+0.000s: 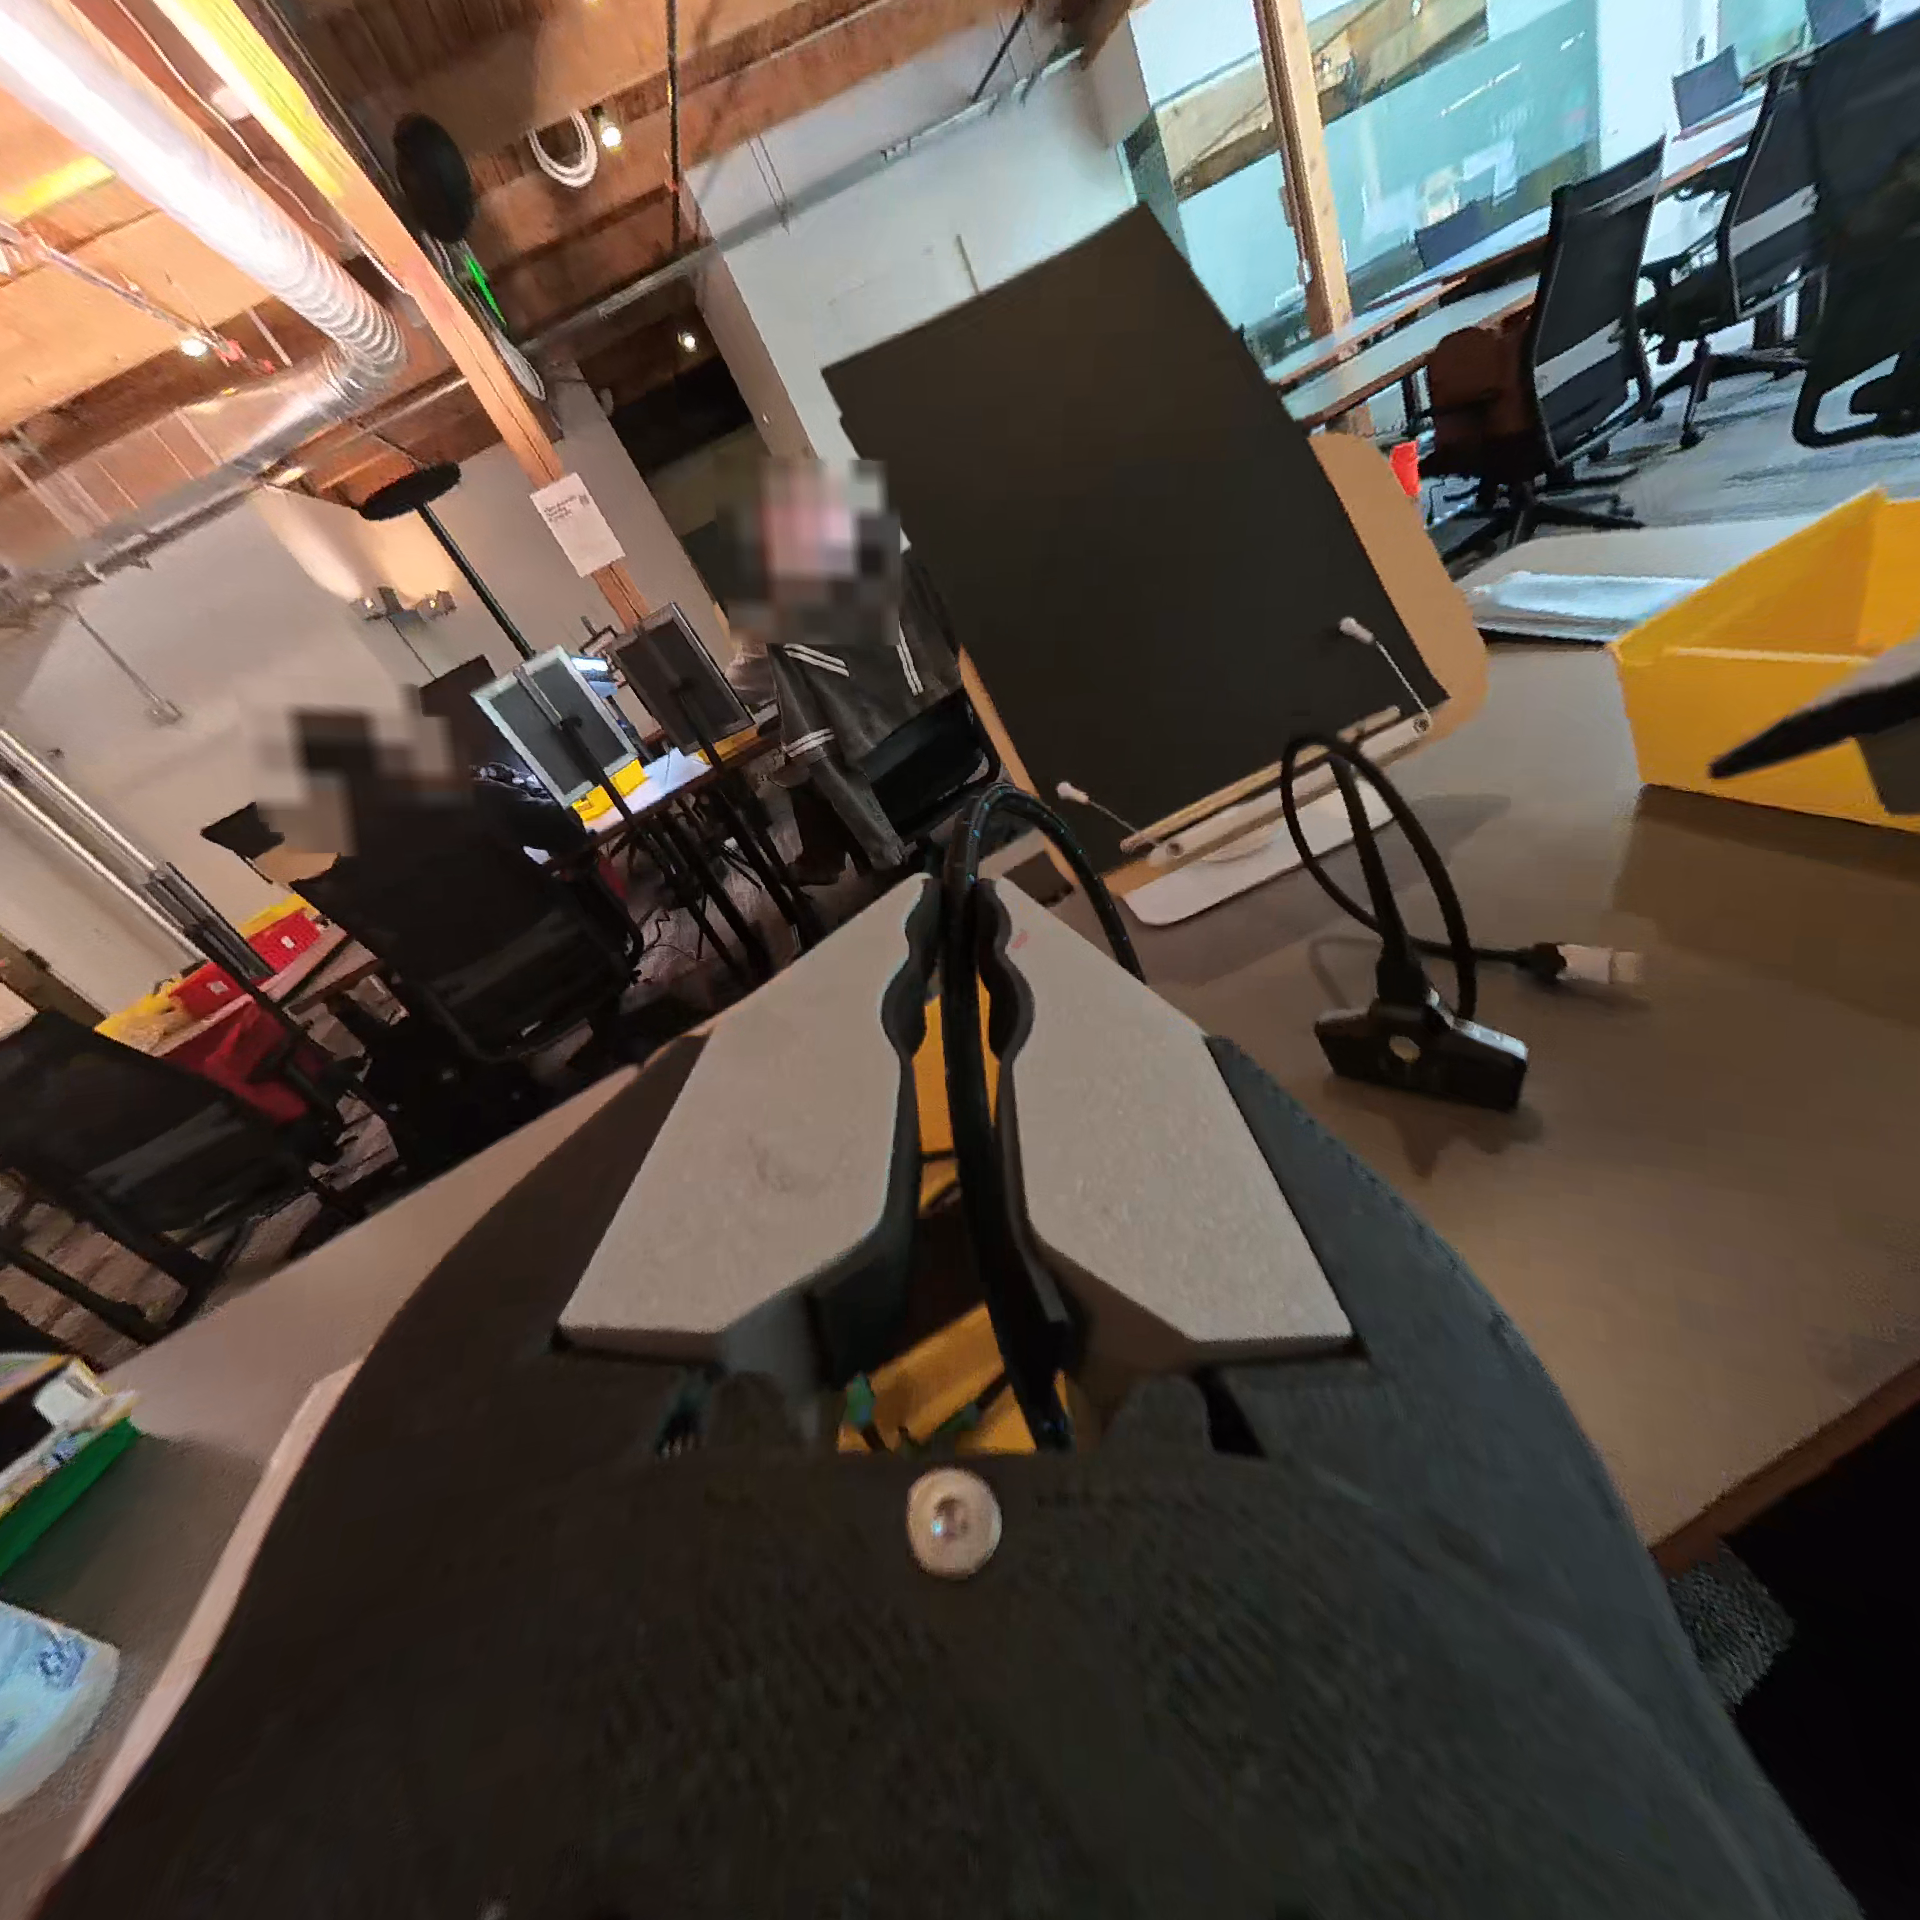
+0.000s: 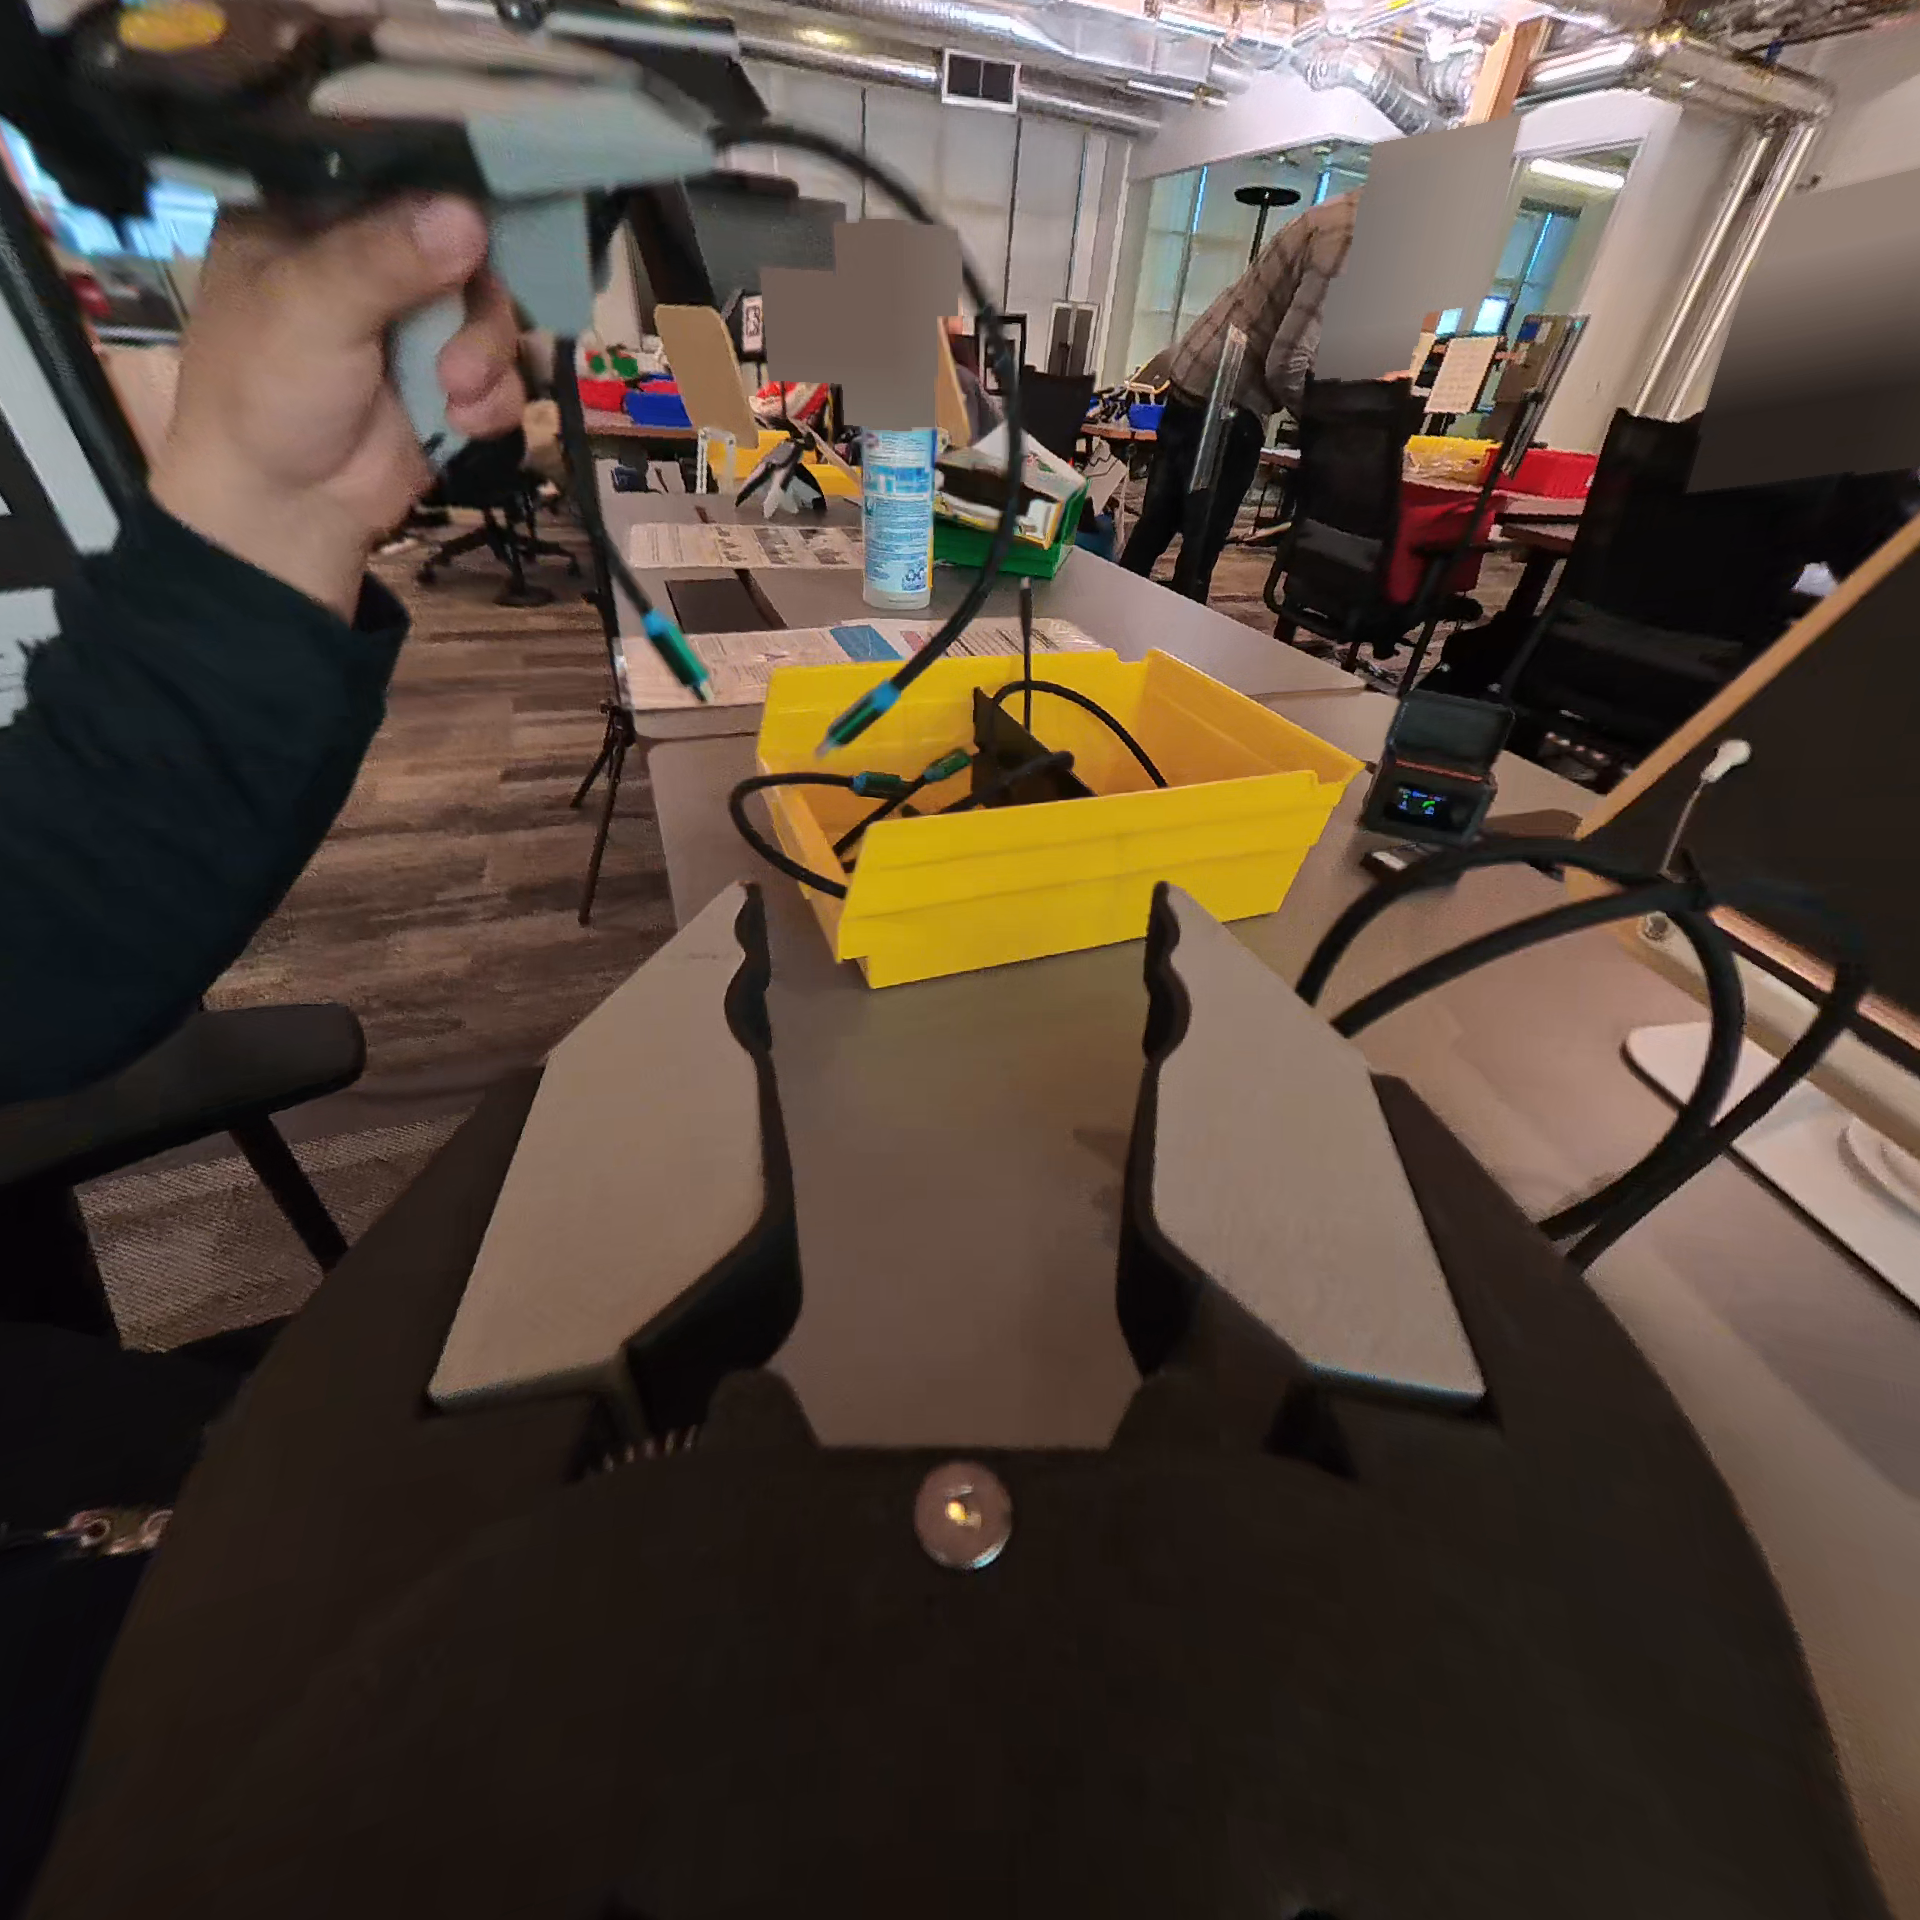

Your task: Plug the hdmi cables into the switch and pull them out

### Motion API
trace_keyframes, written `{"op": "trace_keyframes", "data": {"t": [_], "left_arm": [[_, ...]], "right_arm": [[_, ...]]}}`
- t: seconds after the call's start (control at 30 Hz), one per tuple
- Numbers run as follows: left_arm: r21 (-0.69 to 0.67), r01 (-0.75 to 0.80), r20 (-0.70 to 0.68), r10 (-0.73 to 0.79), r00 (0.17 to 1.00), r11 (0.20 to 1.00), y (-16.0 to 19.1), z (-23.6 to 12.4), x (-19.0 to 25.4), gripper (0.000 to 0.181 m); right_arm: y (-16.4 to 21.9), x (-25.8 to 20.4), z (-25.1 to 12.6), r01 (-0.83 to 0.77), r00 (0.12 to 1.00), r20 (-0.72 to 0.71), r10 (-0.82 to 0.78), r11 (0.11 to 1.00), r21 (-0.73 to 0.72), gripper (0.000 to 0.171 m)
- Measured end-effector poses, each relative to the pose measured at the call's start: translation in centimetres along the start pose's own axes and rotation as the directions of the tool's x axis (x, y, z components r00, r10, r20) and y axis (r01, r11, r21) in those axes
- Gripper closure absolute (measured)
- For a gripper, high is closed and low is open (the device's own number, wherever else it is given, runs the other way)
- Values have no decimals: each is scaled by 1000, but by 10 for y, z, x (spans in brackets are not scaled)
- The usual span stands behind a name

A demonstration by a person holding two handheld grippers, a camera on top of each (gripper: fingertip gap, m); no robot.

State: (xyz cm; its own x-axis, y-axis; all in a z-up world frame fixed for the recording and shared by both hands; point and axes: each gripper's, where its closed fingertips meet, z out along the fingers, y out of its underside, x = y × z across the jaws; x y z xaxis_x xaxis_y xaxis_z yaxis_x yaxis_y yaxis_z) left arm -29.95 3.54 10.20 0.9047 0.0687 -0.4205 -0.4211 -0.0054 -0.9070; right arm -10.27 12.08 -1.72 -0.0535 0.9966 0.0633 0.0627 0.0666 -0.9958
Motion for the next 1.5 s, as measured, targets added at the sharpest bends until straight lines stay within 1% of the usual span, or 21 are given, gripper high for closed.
{"op": "trace_keyframes", "data": {"t": [0.07,0.17,0.27,0.33,0.43,0.53,0.6,0.7,0.77,0.8,0.9,0.97,1.0,1.03,1.07,1.1,1.2,1.27,1.37,1.43,1.5], "left_arm": [[42,-11,-9,12,1000,999,-31,6,-9,177],[61,43,-131,-35,991,997,-71,18,-1,177],[78,30,-236,-10,972,996,-94,27,36,177],[74,-9,-277,29,960,997,-94,32,68,177],[60,-5,-308,23,951,998,-77,49,106,176],[-9,59,-445,-56,894,998,-46,75,156,177],[-58,93,-532,-110,840,994,-26,88,191,177],[-138,89,-572,-152,806,987,9,115,229,177],[-209,93,-554,-196,809,974,37,140,242,177],[-235,123,-536,-234,811,964,48,152,244,177],[-307,218,-400,-334,854,926,82,186,227,177],[-328,256,-329,-364,871,909,97,195,215,177],[-333,270,-301,-373,878,904,102,195,209,176],[-328,284,-272,-378,885,901,102,192,203,167],[-318,288,-260,-375,890,903,100,188,197,154],[-309,282,-265,-367,891,908,96,183,194,147],[-319,248,-292,-344,893,915,89,159,186,134],[-335,244,-310,-351,884,910,88,138,182,131],[-319,261,-325,-364,873,911,88,107,171,130],[-323,273,-308,-374,875,906,96,89,156,127],[-322,287,-272,-379,885,902,109,73,135,129]], "right_arm": [[-6,-9,-1,25,1000,-5,-25,1000,-6,100],[-8,-12,-4,38,999,-15,-38,999,-27,100],[-14,-3,-16,40,997,-61,-42,999,-34,106],[-25,1,-28,7,998,-70,-7,1000,-3,108],[-36,12,-50,-100,990,-93,104,994,49,115],[-29,28,-67,-202,971,-123,204,979,29,115],[-23,40,-77,-232,961,-155,230,973,8,115],[-28,52,-92,-231,952,-196,234,972,40,115],[-32,60,-100,-224,946,-225,234,972,69,115],[-31,64,-102,-226,941,-240,237,971,75,116],[-19,74,-103,-262,926,-268,267,963,55,114],[-10,79,-99,-284,917,-283,282,958,33,113],[-6,81,-96,-290,915,-287,284,957,23,113],[-1,82,-93,-296,914,-288,286,955,12,113],[5,83,-88,-303,914,-285,290,953,-2,112],[12,83,-81,-314,914,-279,296,949,-22,113],[37,83,-58,-356,909,-263,323,930,-89,110],[55,81,-42,-370,908,-259,329,919,-133,108],[79,76,-19,-365,916,-252,312,909,-200,107],[93,76,-7,-343,922,-265,281,912,-224,107],[108,79,2,-309,928,-287,236,919,-244,107]]}}
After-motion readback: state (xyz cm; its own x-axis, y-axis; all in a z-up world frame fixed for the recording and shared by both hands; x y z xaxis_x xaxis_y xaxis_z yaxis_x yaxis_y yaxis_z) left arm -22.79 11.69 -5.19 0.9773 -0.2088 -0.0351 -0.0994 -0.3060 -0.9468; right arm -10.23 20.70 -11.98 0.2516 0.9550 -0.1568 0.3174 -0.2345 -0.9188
